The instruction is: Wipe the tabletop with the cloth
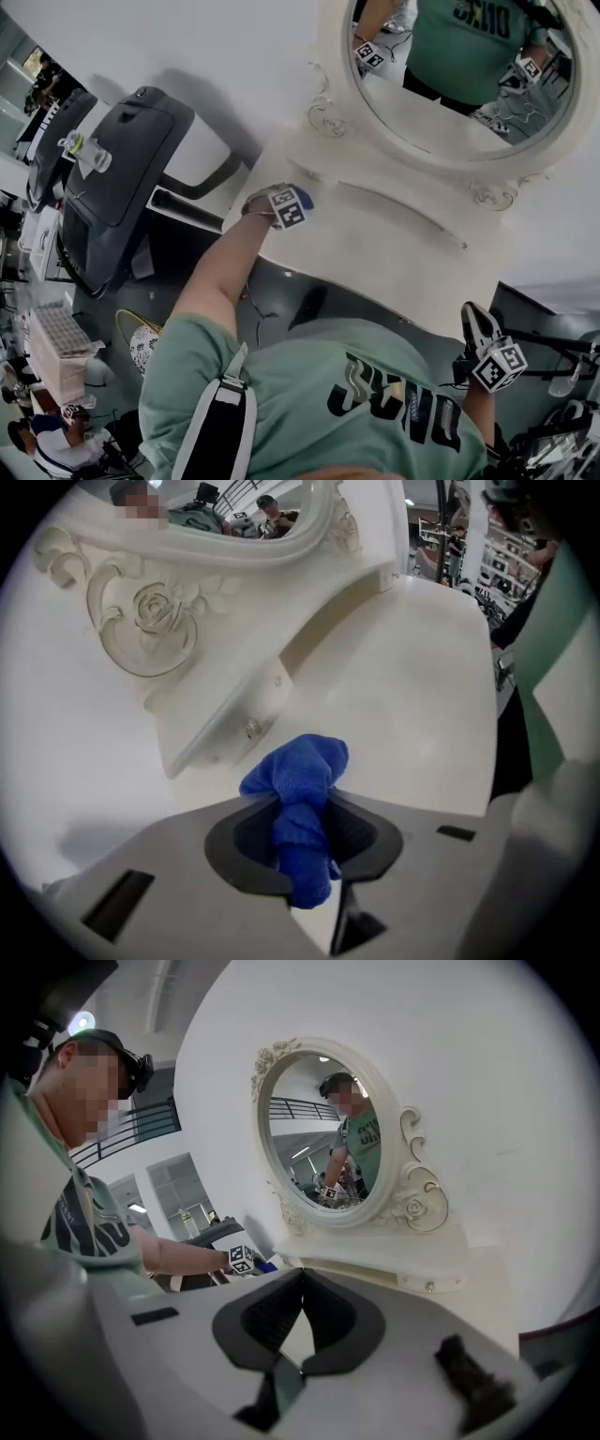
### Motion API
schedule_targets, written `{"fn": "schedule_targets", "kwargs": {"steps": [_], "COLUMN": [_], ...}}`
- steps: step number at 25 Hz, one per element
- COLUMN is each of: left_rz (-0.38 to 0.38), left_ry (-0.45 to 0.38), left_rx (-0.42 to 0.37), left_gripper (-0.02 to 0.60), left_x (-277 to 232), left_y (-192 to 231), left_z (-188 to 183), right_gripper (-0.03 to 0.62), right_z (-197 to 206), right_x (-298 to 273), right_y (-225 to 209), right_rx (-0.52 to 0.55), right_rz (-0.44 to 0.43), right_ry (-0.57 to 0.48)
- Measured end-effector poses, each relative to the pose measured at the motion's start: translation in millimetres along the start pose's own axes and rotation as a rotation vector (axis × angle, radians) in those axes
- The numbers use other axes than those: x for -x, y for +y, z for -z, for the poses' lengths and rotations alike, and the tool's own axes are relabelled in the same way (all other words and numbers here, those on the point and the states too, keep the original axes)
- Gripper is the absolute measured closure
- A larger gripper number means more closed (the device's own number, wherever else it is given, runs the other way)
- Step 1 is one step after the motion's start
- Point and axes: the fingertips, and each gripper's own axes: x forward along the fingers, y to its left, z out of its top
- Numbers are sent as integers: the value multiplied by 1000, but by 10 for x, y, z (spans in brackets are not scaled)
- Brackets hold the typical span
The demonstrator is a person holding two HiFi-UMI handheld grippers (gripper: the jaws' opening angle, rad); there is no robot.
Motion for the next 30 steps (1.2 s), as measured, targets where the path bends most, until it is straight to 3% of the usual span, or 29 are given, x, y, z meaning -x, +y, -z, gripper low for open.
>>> {"fn": "schedule_targets", "kwargs": {"steps": [5, 10, 14, 19, 25, 30], "left_rz": [34, 41, 57, 79, 120, 245], "left_ry": [-20, -65, -54, -34, 22, 103], "left_rx": [-8, 36, 2, -24, 64, 145], "left_gripper": [477, 477, 482, 482, 482, 482], "left_x": [-496, -625, -571, -294, 236, 416], "left_y": [358, 423, 288, -376, -1575, -2609], "left_z": [-372, -419, -379, -15, 676, 1144], "right_gripper": [582, 582, 582, 582, 582, 582], "right_z": [20, -25, -17, 33, 180, 249], "right_x": [-344, -661, -724, -548, -109, 253], "right_y": [156, 237, 401, 411, 386, 340], "right_rx": [-24, -15, -12, 29, 53, 65], "right_rz": [63, 66, 37, -22, -112, -140], "right_ry": [52, 85, 95, 84, 57, 39]}}
